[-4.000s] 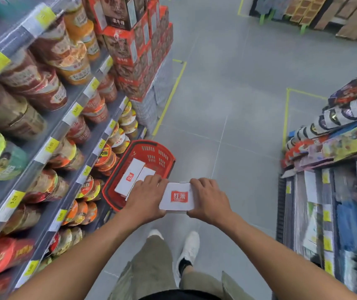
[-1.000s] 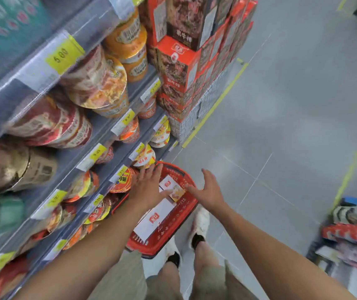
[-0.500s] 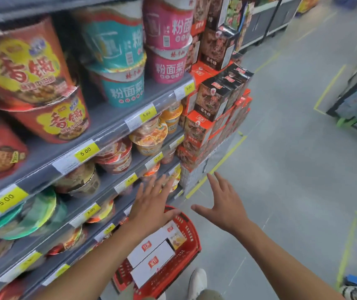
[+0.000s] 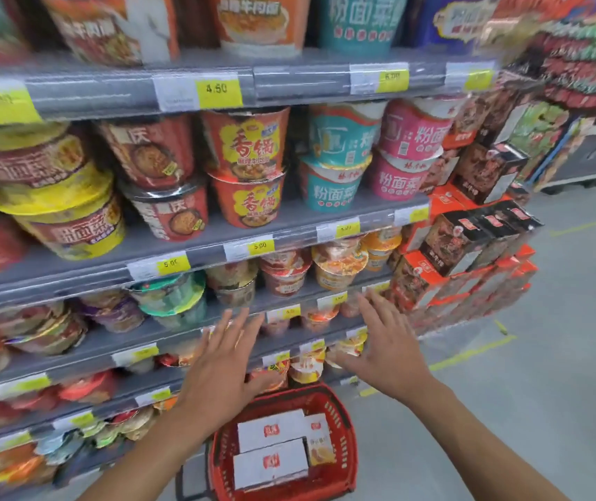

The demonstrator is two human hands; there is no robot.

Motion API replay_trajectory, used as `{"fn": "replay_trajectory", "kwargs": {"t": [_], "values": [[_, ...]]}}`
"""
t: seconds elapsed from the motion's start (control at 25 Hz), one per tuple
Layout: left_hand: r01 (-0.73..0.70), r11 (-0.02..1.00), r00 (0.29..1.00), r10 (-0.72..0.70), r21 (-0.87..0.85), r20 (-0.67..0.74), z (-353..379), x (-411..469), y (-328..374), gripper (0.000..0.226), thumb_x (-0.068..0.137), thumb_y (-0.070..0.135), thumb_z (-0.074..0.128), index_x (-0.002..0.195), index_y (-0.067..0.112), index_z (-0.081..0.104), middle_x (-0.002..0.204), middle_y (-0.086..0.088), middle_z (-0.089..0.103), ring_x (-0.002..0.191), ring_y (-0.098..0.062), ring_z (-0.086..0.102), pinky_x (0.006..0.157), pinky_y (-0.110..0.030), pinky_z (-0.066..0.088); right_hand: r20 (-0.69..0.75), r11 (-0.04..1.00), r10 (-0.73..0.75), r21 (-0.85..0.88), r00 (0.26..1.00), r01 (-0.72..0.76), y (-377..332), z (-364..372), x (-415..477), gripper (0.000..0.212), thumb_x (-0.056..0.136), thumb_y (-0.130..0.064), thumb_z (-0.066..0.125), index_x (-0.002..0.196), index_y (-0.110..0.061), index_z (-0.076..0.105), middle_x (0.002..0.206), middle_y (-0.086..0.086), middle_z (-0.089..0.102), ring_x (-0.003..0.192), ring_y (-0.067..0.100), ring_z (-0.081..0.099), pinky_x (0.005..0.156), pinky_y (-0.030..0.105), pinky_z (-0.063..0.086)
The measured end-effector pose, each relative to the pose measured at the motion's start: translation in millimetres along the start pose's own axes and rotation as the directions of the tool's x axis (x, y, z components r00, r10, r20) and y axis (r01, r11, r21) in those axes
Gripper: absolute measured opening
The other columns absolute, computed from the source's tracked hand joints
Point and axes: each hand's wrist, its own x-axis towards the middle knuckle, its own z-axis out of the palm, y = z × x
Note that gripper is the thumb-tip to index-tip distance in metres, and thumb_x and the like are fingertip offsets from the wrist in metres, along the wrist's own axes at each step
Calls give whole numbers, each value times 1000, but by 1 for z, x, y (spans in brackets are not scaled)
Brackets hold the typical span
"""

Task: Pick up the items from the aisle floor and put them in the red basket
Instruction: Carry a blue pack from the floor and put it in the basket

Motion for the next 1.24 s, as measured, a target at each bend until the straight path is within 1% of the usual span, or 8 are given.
{"fn": "replay_trajectory", "kwargs": {"t": [0.2,0.4,0.48,0.6,0.76,0.96,1.16,1.24], "values": [[271,962,957,-269,6,-107,-3,-80,1,96,86,84,38,161,39,-2,169,9,-4,156,-18,-8,124,-47,3,90,974,-224,2,970,225,-37,11,-10,117,70,-97,33,165,-34,7,173,-6,3,159,21,9,127,50,15],[442,897,883,-437,-11,-173,-13,-153,-14,95,86,87,34,161,38,4,169,10,0,157,-19,-3,124,-57,16,165,911,-413,54,896,410,-95,29,-28,113,75,-95,39,163,-38,-2,173,-9,-7,159,20,1,129,51,10],[519,855,837,-511,-11,-193,-20,-185,-21,95,84,89,26,161,38,1,169,10,-4,156,-18,-9,126,-54,10,184,870,-492,78,851,486,-128,37,-33,112,75,-94,41,163,-38,1,173,-9,-5,159,19,2,129,50,10],[628,778,742,-609,-30,-281,-32,-245,-35,103,77,95,6,162,36,6,169,7,1,157,-21,-4,125,-55,11,220,791,-611,139,761,595,-191,54,-48,114,74,-92,45,164,-37,4,173,-10,-3,159,17,2,128,50,10],[778,622,577,-761,-83,-296,-45,-343,-63,100,78,87,23,162,36,5,170,6,0,157,-23,-2,124,-54,14,256,673,-738,199,625,713,-292,84,-81,114,74,-89,51,164,-35,5,173,-9,1,158,16,5,128,49,14],[916,398,365,-877,-46,-313,-66,-494,-110,97,80,82,36,159,27,29,165,-7,29,150,-35,31,113,-57,36,282,518,-849,270,448,811,-430,142,-156,118,67,-94,44,164,-35,9,173,-7,5,158,18,10,127,49,18],[972,228,200,-921,-47,-336,-79,-635,-152,95,81,80,40,158,24,31,163,-9,33,148,-37,32,111,-59,38,301,398,-901,295,311,869,-556,192,-251,125,61,-96,37,165,-32,10,173,-5,5,159,19,9,127,47,15],[983,174,141,-929,-66,-341,-81,-682,-167,95,82,77,49,157,24,31,164,-9,30,150,-37,29,112,-60,36,316,366,-910,313,268,876,-596,211,-287,124,61,-94,40,165,-32,9,173,-5,5,159,18,9,128,47,15]]}}
